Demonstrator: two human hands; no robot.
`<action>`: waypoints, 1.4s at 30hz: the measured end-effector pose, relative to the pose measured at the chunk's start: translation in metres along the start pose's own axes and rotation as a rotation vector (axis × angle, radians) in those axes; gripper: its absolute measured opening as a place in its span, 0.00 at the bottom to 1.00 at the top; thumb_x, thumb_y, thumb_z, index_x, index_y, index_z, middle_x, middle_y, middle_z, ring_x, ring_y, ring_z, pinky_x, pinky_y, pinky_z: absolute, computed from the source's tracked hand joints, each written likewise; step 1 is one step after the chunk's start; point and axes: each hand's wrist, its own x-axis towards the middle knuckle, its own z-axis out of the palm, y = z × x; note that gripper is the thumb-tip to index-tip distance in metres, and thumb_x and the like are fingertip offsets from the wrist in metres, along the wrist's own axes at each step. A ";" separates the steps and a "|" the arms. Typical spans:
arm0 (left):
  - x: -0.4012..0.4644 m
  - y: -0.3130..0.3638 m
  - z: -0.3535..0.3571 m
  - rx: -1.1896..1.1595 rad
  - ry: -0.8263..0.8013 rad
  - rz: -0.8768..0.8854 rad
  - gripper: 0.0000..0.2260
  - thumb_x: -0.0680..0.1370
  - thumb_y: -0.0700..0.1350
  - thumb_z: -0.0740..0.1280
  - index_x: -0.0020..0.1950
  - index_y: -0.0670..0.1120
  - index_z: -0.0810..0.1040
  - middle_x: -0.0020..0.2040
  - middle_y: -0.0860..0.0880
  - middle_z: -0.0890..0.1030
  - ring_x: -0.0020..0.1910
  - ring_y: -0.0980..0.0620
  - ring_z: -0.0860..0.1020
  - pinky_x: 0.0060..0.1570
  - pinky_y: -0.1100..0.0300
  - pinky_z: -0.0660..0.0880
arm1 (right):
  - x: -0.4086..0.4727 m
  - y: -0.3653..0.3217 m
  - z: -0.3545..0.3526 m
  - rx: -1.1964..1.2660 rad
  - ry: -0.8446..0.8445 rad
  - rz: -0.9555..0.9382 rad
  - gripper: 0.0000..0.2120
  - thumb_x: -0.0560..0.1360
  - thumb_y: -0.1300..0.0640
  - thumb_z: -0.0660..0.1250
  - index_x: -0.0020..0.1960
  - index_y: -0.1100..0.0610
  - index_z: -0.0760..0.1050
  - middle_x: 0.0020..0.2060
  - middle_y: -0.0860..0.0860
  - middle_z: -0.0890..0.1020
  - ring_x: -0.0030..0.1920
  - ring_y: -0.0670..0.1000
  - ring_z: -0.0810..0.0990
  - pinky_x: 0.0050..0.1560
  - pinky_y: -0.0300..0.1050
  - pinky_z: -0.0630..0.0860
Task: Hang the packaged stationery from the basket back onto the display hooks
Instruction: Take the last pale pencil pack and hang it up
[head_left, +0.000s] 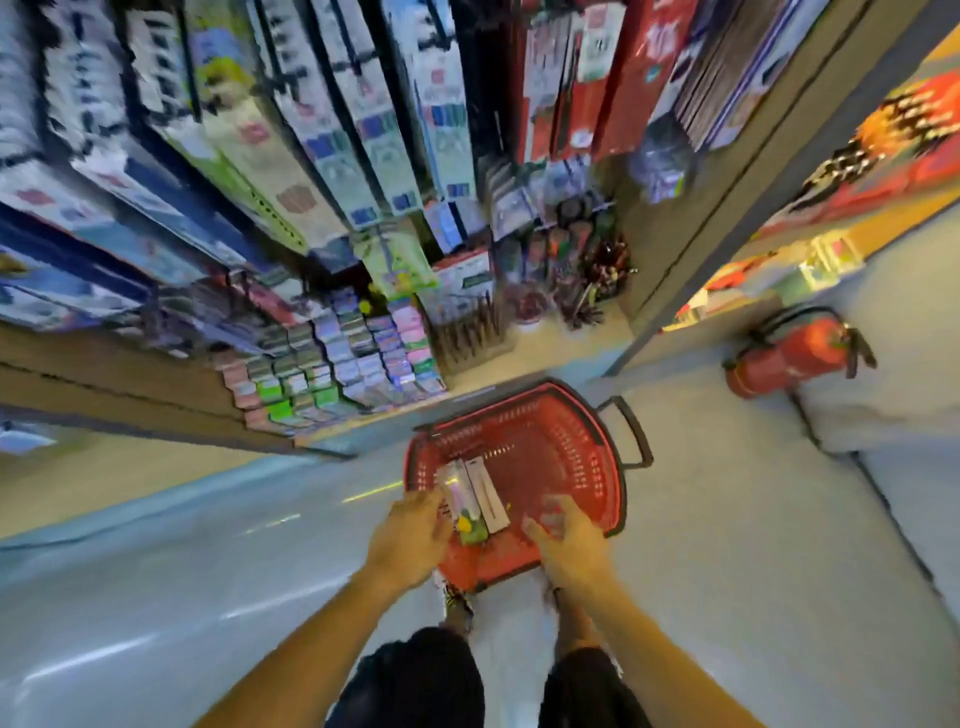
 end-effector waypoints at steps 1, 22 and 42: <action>0.016 -0.003 0.016 -0.003 -0.013 -0.002 0.21 0.86 0.49 0.60 0.80 0.50 0.67 0.74 0.43 0.74 0.71 0.41 0.74 0.67 0.53 0.71 | 0.018 0.011 0.011 -0.002 -0.015 0.029 0.21 0.78 0.50 0.72 0.67 0.56 0.73 0.56 0.53 0.83 0.55 0.54 0.83 0.58 0.52 0.80; 0.406 -0.149 0.358 0.510 -0.032 0.192 0.23 0.79 0.43 0.64 0.75 0.51 0.71 0.73 0.44 0.73 0.75 0.41 0.67 0.74 0.46 0.63 | 0.514 0.305 0.310 -0.253 -0.287 0.317 0.29 0.80 0.40 0.59 0.74 0.57 0.70 0.70 0.61 0.73 0.69 0.62 0.74 0.63 0.54 0.73; 0.350 -0.131 0.329 0.232 0.084 0.102 0.26 0.85 0.50 0.56 0.83 0.45 0.56 0.81 0.43 0.65 0.80 0.44 0.63 0.80 0.48 0.61 | 0.421 0.226 0.237 0.135 -0.169 0.129 0.16 0.83 0.52 0.66 0.60 0.61 0.66 0.50 0.53 0.79 0.54 0.57 0.81 0.54 0.56 0.79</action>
